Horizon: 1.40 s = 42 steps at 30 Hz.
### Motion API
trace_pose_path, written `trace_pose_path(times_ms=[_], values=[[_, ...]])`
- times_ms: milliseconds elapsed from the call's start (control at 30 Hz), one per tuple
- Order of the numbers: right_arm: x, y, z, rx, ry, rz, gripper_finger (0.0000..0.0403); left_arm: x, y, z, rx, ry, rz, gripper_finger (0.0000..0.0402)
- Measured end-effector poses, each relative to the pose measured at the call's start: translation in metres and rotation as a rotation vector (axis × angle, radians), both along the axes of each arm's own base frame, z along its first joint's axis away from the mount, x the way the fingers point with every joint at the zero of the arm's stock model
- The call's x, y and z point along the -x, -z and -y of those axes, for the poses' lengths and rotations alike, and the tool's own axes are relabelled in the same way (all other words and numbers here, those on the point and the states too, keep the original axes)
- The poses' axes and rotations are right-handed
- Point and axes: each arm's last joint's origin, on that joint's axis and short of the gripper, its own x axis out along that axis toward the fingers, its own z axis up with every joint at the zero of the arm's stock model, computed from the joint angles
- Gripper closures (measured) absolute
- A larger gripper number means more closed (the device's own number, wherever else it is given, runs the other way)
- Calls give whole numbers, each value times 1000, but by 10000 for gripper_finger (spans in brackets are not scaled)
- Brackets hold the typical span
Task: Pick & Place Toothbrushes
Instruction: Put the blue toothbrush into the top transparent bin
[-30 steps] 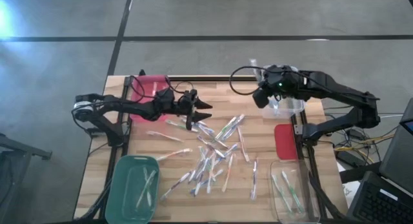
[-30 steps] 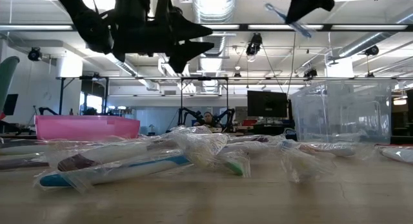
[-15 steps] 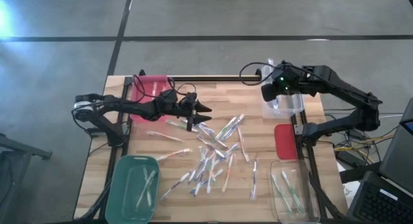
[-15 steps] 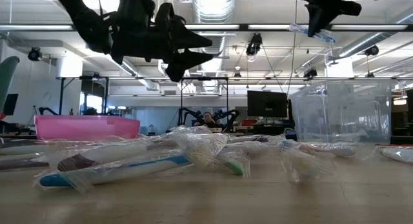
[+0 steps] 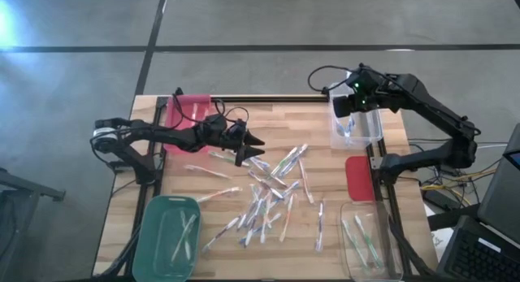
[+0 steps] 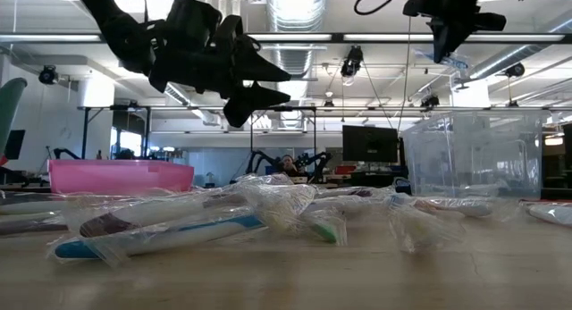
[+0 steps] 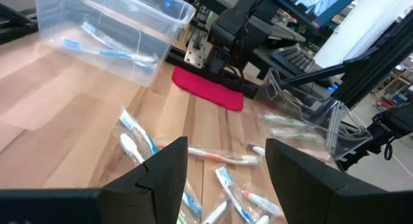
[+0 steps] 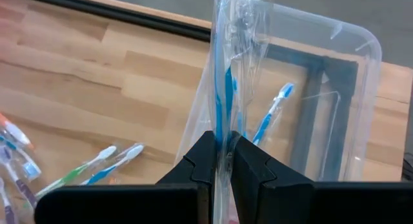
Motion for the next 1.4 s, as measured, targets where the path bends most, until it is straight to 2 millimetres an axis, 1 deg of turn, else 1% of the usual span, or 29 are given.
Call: trace_pose_path(times_ms=[200,400,533,700,1033,1200,1400], values=[[4,4,13,-46,7,-15,381,0,0,0,0,0,-1,188],[-2,16,32,-88,-10,-96,381,0,0,0,0,0,-1,188],[-4,26,47,-141,-15,-141,381,0,0,0,1,0,-2,188],[-6,41,59,-239,-1,-230,381,0,0,0,1,0,-1,189],[-14,69,90,-329,-54,-354,381,-3,-6,-1,-36,4,23,188],[-12,77,100,-360,-43,-379,381,-4,-9,-1,-36,3,33,189],[-2,83,114,-390,5,-381,381,-4,-9,-1,-35,3,33,190]])
